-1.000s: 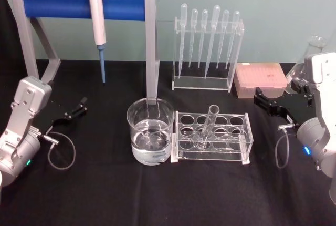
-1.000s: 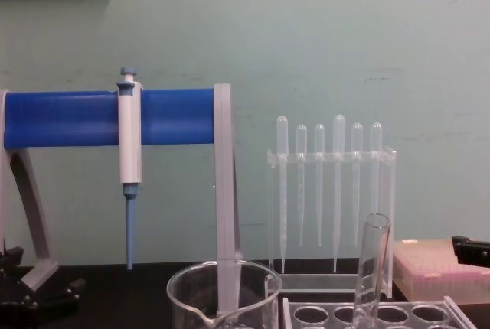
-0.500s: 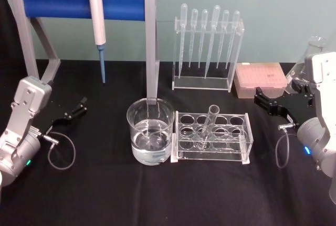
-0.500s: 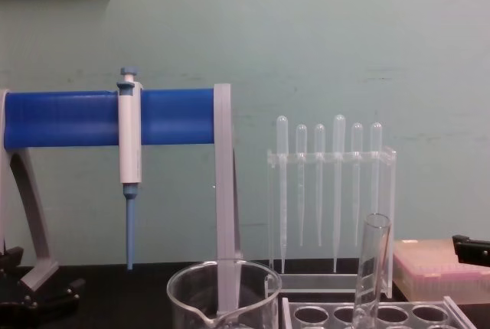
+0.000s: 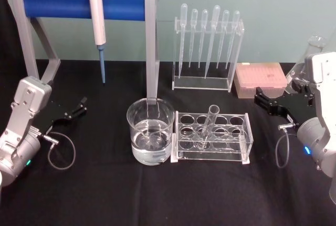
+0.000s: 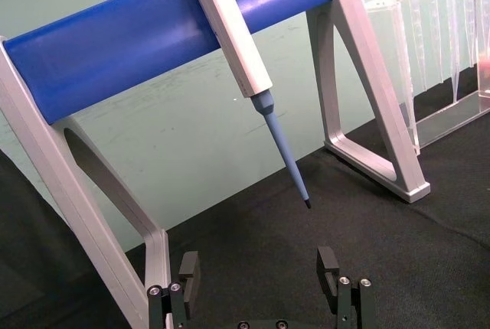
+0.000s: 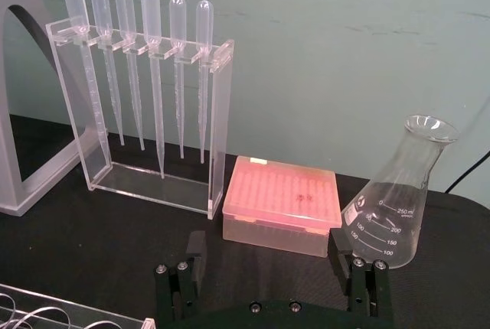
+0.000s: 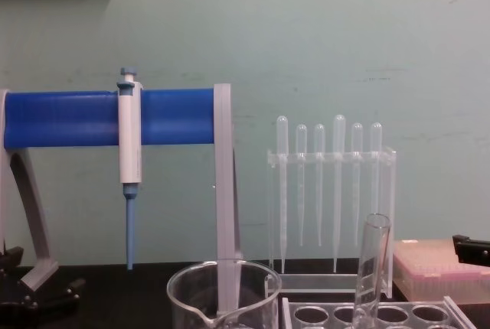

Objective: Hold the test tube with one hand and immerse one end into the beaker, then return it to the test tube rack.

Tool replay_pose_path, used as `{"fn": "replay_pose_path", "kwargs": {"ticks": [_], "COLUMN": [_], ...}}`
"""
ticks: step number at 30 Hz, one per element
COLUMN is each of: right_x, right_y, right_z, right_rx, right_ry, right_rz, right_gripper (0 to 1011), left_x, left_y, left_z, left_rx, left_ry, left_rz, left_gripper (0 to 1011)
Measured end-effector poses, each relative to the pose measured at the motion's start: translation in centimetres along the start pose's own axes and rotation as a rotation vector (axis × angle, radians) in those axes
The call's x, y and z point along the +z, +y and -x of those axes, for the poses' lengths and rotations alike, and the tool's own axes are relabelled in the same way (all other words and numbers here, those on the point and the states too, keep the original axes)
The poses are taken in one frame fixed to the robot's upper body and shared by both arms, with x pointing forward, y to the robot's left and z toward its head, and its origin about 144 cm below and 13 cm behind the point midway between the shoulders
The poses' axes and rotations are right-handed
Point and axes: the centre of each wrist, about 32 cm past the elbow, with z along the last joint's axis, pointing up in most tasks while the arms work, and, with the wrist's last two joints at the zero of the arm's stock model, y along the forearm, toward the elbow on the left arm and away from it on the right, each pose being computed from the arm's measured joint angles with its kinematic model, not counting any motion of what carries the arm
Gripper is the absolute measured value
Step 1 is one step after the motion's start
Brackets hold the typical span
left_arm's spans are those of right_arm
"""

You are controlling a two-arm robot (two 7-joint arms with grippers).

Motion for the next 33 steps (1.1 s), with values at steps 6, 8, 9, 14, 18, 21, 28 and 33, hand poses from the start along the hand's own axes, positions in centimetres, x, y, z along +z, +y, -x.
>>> {"fn": "replay_pose_path", "kwargs": {"ticks": [6,8,9,14,18,21,28,33], "right_x": [0.0,0.0,0.0,0.0,0.0,0.0,0.0,0.0], "right_y": [0.0,0.0,0.0,0.0,0.0,0.0,0.0,0.0], "right_z": [0.0,0.0,0.0,0.0,0.0,0.0,0.0,0.0], "right_rx": [0.0,0.0,0.0,0.0,0.0,0.0,0.0,0.0], "right_ry": [0.0,0.0,0.0,0.0,0.0,0.0,0.0,0.0], "right_rz": [0.0,0.0,0.0,0.0,0.0,0.0,0.0,0.0], "right_gripper": [1003,1003,1003,1003,1003,1003,1002,1003], "left_x": [0.0,0.0,0.0,0.0,0.0,0.0,0.0,0.0], "left_y": [0.0,0.0,0.0,0.0,0.0,0.0,0.0,0.0], "left_z": [0.0,0.0,0.0,0.0,0.0,0.0,0.0,0.0], "left_rx": [0.0,0.0,0.0,0.0,0.0,0.0,0.0,0.0], "left_ry": [0.0,0.0,0.0,0.0,0.0,0.0,0.0,0.0], "left_rz": [0.0,0.0,0.0,0.0,0.0,0.0,0.0,0.0], "left_gripper": [1000,1000,1000,1000,1000,1000,1000,1000]}}
